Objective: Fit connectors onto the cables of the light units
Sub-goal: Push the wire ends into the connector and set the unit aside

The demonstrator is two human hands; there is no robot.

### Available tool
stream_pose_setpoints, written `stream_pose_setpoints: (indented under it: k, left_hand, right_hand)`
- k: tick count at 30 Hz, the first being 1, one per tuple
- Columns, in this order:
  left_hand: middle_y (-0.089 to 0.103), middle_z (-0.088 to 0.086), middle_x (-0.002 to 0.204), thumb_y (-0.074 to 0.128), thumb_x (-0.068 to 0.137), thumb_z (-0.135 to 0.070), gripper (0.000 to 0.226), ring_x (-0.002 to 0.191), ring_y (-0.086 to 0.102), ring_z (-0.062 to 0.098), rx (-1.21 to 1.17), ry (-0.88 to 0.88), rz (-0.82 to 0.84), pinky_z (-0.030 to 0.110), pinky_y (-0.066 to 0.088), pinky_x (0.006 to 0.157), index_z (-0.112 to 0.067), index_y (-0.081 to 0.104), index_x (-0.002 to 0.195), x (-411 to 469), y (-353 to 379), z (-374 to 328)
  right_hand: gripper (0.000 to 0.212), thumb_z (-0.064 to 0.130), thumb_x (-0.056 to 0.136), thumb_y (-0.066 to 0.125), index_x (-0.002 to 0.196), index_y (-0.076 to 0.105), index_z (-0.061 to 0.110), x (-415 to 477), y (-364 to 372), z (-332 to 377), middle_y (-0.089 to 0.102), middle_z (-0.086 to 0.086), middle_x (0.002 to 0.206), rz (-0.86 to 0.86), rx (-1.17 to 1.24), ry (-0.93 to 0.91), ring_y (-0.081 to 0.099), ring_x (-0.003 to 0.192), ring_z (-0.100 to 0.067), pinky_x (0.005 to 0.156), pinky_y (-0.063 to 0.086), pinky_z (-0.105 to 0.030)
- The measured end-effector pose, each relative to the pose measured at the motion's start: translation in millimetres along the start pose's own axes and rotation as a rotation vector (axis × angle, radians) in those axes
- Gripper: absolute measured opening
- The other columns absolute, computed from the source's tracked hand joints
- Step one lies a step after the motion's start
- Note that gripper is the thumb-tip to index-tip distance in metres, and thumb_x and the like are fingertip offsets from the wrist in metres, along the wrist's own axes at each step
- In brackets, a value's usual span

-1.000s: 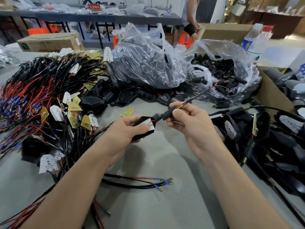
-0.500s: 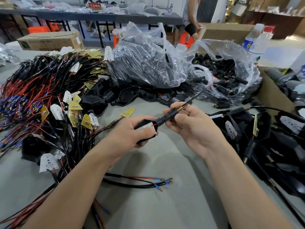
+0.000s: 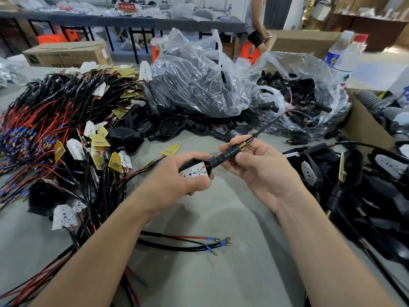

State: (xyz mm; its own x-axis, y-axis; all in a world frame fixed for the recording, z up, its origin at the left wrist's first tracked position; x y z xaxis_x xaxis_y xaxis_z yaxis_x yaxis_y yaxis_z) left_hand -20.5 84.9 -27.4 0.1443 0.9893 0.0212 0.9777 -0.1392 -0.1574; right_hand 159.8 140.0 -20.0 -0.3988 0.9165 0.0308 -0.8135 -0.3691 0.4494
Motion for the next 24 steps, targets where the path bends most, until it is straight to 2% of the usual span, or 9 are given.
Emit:
stream_pose_setpoints:
  k: [2, 6, 10, 14, 17, 19, 22, 24]
  left_hand:
    - [0.076, 0.004, 0.097, 0.079, 0.081, -0.007, 0.041, 0.071, 0.058, 0.007, 0.017, 0.000, -0.008, 0.018, 0.047, 0.061, -0.027, 0.071, 0.116, 0.6, -0.9, 1.2]
    - [0.076, 0.004, 0.096, 0.073, 0.088, 0.000, 0.038, 0.066, 0.056, 0.004, -0.011, -0.006, -0.024, 0.017, 0.046, 0.060, -0.022, 0.070, 0.119, 1.6, -0.1, 1.9]
    - [0.075, 0.005, 0.096, 0.074, 0.081, -0.011, 0.039, 0.063, 0.053, 0.009, -0.095, -0.005, -0.010, 0.016, 0.044, 0.057, -0.019, 0.071, 0.119, 0.8, 1.7, 0.1]
    - [0.073, 0.012, 0.095, 0.073, 0.088, -0.004, 0.034, 0.062, 0.051, 0.013, -0.003, 0.016, -0.012, 0.020, 0.045, 0.057, -0.024, 0.072, 0.115, 1.5, 2.1, 0.0]
    - [0.072, 0.013, 0.095, 0.075, 0.082, -0.011, 0.035, 0.063, 0.053, 0.014, 0.122, 0.036, -0.054, 0.026, 0.047, 0.060, -0.032, 0.073, 0.110, 2.3, 3.1, -1.6]
    - [0.072, 0.010, 0.092, 0.075, 0.077, -0.019, 0.035, 0.065, 0.055, 0.013, 0.168, 0.036, -0.100, 0.031, 0.047, 0.063, -0.034, 0.073, 0.109, 2.6, 1.9, -2.1]
    - [0.075, -0.003, 0.092, 0.076, 0.070, -0.025, 0.040, 0.072, 0.061, 0.008, 0.219, 0.032, -0.162, 0.025, 0.046, 0.067, -0.040, 0.072, 0.107, 1.6, 0.9, -1.3]
    - [0.076, -0.001, 0.093, 0.077, 0.067, -0.023, 0.042, 0.074, 0.062, 0.012, 0.130, 0.028, -0.186, 0.024, 0.046, 0.063, -0.042, 0.070, 0.104, 1.6, 2.0, 0.0]
  right_hand:
    - [0.037, -0.021, 0.091, 0.042, 0.096, 0.066, 0.008, -0.5, 0.2, 0.3, 0.074, -0.016, 0.100, 0.002, -0.012, -0.006, 0.068, 0.105, -0.031, 0.095, 0.058, -0.042]
    - [0.034, -0.019, 0.090, 0.046, 0.097, 0.066, 0.008, -1.1, 0.8, -0.3, 0.073, -0.017, 0.102, 0.010, 0.050, -0.001, 0.069, 0.103, -0.031, 0.097, 0.057, -0.042]
    - [0.021, -0.001, 0.081, 0.061, 0.099, 0.066, 0.008, -2.1, 3.2, 1.6, 0.074, -0.015, 0.105, 0.044, 0.160, 0.025, 0.071, 0.103, -0.030, 0.096, 0.058, -0.040]
    - [0.022, -0.007, 0.094, 0.056, 0.109, 0.066, 0.005, 0.2, 3.0, -0.8, 0.075, -0.013, 0.100, -0.070, 0.004, -0.037, 0.074, 0.093, -0.024, 0.080, 0.060, -0.031]
    - [0.018, -0.007, 0.096, 0.058, 0.100, 0.068, 0.008, 0.1, 3.5, -4.3, 0.075, -0.014, 0.096, -0.140, -0.094, -0.086, 0.073, 0.088, -0.022, 0.077, 0.059, -0.029]
    - [0.017, -0.005, 0.095, 0.060, 0.096, 0.068, 0.009, 0.1, 4.9, -6.1, 0.075, -0.013, 0.096, -0.145, -0.110, -0.089, 0.073, 0.090, -0.023, 0.078, 0.060, -0.030]
    - [0.012, 0.000, 0.096, 0.061, 0.095, 0.068, 0.010, 1.0, 3.5, -5.9, 0.076, -0.011, 0.096, -0.121, -0.132, -0.052, 0.073, 0.092, -0.024, 0.078, 0.061, -0.031]
    - [0.007, 0.005, 0.092, 0.065, 0.095, 0.067, 0.011, 0.9, 0.9, -3.1, 0.076, -0.011, 0.099, -0.070, -0.077, 0.007, 0.074, 0.091, -0.024, 0.078, 0.061, -0.032]
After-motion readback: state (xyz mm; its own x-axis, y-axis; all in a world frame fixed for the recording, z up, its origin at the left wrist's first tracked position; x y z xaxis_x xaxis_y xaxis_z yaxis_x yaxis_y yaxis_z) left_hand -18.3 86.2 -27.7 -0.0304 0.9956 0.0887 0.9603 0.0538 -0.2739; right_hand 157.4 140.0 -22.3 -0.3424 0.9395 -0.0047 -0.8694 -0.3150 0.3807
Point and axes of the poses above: each hand's wrist, its own x-axis towards the middle knuckle, its own y-axis out of the palm, z = x × y, the point moved 4 cm from there along x, towards the middle knuckle
